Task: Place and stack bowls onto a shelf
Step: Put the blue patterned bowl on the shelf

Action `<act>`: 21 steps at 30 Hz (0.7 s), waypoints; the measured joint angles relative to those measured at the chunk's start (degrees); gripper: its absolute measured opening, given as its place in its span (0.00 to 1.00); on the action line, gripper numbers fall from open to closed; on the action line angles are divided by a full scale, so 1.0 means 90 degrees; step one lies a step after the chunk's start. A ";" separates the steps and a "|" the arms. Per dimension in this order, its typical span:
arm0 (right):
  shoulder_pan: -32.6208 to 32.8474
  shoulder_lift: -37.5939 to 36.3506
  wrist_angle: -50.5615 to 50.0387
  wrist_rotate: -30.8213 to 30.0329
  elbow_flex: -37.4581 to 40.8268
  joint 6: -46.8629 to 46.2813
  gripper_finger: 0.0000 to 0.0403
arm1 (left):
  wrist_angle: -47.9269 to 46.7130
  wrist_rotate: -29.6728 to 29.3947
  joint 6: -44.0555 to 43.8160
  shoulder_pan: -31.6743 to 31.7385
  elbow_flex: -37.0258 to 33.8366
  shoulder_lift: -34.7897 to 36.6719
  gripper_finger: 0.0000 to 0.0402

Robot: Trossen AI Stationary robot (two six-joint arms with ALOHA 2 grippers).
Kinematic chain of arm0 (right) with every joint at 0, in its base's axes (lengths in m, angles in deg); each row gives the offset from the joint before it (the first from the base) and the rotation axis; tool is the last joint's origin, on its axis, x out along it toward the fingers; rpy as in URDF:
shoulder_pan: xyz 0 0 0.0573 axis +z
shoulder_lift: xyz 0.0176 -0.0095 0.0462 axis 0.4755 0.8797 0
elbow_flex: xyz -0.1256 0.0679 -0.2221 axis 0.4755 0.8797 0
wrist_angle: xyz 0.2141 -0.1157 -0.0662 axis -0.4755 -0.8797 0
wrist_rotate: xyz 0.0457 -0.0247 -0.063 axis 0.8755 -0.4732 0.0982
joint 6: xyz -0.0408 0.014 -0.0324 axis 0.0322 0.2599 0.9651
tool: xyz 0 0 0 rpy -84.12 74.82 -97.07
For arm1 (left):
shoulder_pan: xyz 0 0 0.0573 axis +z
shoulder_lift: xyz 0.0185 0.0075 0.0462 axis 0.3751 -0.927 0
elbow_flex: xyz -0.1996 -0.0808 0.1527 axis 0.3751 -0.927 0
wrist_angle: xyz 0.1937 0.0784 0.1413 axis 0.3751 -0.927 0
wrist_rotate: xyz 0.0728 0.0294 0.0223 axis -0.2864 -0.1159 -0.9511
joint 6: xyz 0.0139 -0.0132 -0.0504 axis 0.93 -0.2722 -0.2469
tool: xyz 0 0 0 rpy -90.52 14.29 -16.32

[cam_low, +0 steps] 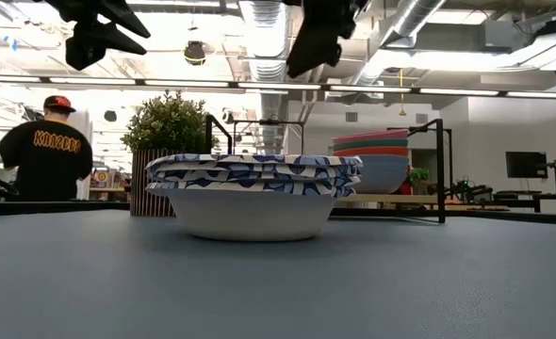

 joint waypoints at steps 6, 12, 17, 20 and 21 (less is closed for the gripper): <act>0.0175 0.0000 0.1030 -0.0024 0.0977 -0.0322 0.39 | -0.0002 0.0000 0.0000 0.0002 0.0000 0.0000 0.28; 0.0173 0.0000 0.1704 -0.0024 0.1746 -0.0693 0.39 | -0.0005 0.0026 -0.0011 0.0002 0.0000 0.0000 0.28; 0.0207 0.0000 0.2148 -0.0026 0.2156 -0.0762 0.39 | -0.0010 0.0056 -0.0070 0.0001 0.0000 0.0000 0.28; 0.0209 -0.0005 0.2381 -0.0024 0.2345 -0.0762 0.39 | -0.0010 0.0056 -0.0073 -0.0001 0.0000 0.0000 0.28; 0.0209 -0.0001 0.2383 -0.0024 0.2368 -0.0762 0.39 | -0.0010 0.0055 -0.0073 0.0001 0.0000 0.0000 0.28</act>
